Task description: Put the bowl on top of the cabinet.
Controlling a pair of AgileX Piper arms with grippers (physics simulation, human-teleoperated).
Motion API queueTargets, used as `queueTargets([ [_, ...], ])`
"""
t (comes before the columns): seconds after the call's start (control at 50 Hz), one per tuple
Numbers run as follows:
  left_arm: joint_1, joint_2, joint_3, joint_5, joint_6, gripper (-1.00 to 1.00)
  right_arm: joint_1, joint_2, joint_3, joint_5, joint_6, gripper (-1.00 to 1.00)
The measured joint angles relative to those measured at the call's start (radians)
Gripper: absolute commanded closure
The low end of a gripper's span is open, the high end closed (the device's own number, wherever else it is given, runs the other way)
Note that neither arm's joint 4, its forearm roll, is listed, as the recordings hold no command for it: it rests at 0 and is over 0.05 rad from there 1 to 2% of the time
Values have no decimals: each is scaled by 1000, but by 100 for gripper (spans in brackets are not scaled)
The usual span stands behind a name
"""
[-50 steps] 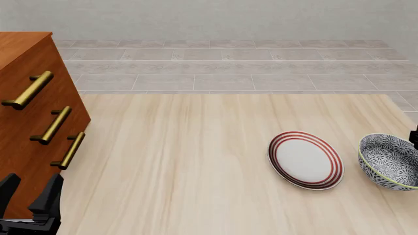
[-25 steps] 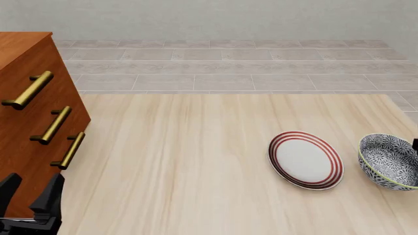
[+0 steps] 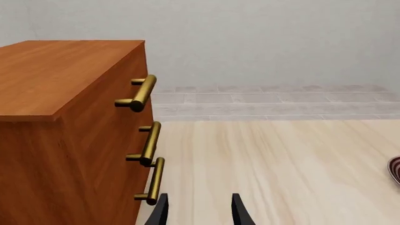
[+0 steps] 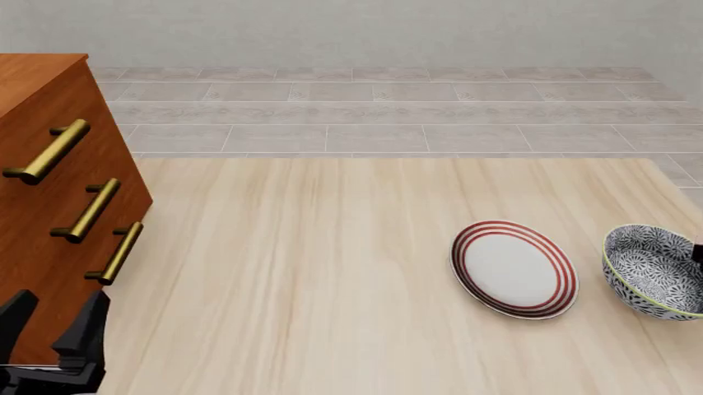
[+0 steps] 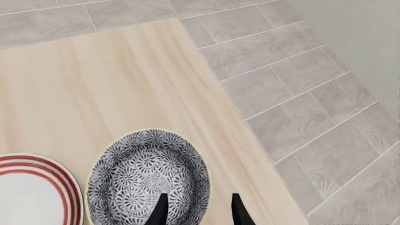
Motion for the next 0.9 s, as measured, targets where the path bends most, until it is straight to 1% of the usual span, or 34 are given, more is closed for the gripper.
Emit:
queueTargets([
  [0.36,-5,13,0,-7,4,-100,-9,61,5,-37,-16,-100],
  [0.9,-4,30,0,-22,1,-100,-14,142,-21,-57,-23,-100],
])
